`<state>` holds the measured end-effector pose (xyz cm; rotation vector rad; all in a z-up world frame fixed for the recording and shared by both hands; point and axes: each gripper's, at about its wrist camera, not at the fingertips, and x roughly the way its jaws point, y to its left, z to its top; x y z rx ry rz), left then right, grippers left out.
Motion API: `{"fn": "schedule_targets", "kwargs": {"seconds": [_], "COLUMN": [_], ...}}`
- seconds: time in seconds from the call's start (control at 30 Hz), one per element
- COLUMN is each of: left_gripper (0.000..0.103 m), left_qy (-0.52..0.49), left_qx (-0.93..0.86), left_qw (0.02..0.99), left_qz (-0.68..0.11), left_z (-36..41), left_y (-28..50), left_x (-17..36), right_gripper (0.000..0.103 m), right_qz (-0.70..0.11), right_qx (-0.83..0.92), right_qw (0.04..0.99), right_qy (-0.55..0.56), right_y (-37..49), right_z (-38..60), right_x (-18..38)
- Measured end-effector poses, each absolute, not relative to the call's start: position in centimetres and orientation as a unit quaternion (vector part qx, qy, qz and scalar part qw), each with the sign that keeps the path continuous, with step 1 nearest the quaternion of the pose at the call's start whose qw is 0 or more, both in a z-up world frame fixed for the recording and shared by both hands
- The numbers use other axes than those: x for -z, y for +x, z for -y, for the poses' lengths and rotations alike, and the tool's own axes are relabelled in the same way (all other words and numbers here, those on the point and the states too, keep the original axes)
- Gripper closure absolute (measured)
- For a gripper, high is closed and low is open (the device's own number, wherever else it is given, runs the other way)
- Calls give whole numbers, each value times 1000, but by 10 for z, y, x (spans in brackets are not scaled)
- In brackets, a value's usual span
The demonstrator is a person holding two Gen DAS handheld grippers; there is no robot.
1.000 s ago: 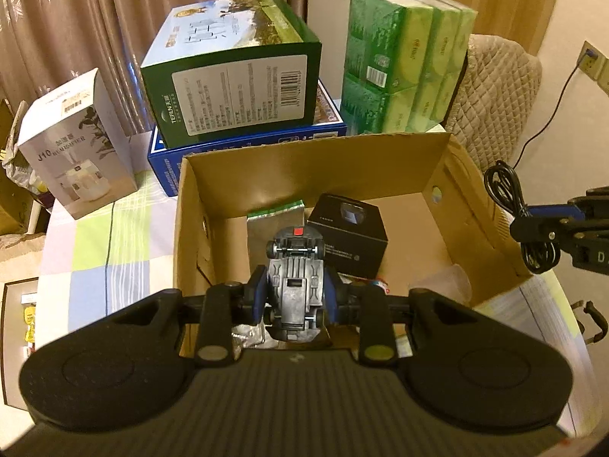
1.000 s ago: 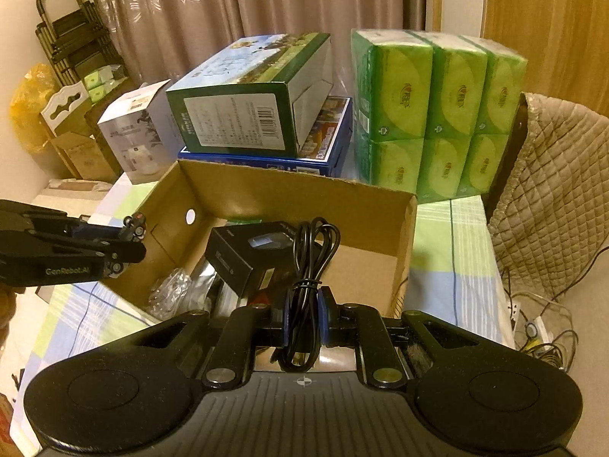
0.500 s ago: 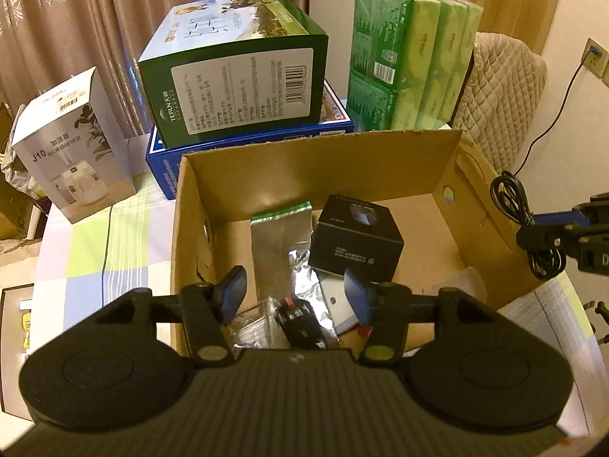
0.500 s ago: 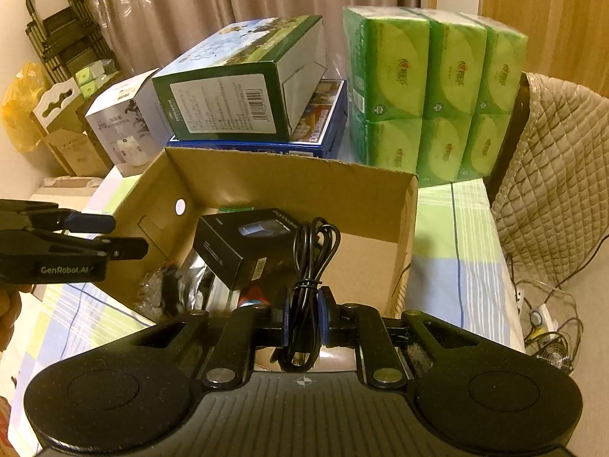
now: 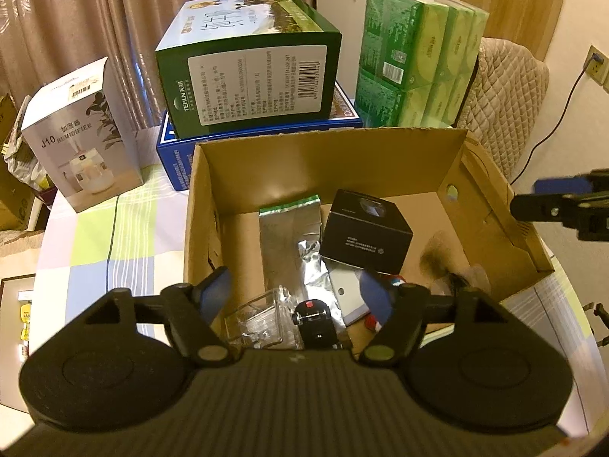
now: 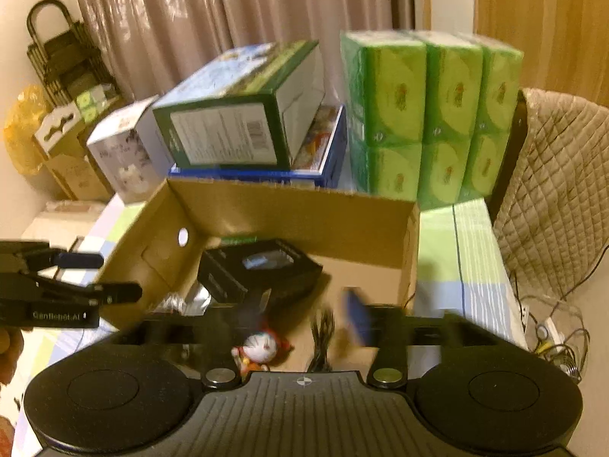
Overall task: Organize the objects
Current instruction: 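Lower the toy car into the box with the left gripper while the right gripper drops the cable, then move both tools back toward the cotton swab pack and brown hair tie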
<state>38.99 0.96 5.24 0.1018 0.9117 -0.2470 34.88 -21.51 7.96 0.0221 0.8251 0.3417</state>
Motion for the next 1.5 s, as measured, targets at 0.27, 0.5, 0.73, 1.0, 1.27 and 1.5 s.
{"fn": "schedule_targets", "kwargs": {"seconds": [0.27,0.5,0.73,1.0,1.27,1.5], "left_gripper": [28,23,19,13,11,11], "left_qy": [47,35,28,62,94,98], "left_qx": [118,115,123,137,157,166], "left_qw": [890,897,907,904,888,881], "left_qz": [-437,-425,-402,-400,-422,-431], "left_z": [-14,-16,-11,7,22,27], "left_y": [378,353,303,234,181,165], "left_x": [-52,-66,-87,-82,-61,-53], "right_gripper": [41,41,41,39,39,38], "right_qz": [-402,-386,-360,-354,-382,-384], "right_qx": [-163,-165,-174,-179,-175,-175], "right_qw": [901,908,916,918,907,906], "right_qy": [7,12,13,5,24,22], "right_y": [339,309,247,171,124,112], "right_z": [219,225,231,237,251,258], "right_x": [-82,-101,-118,-110,-86,-85]}}
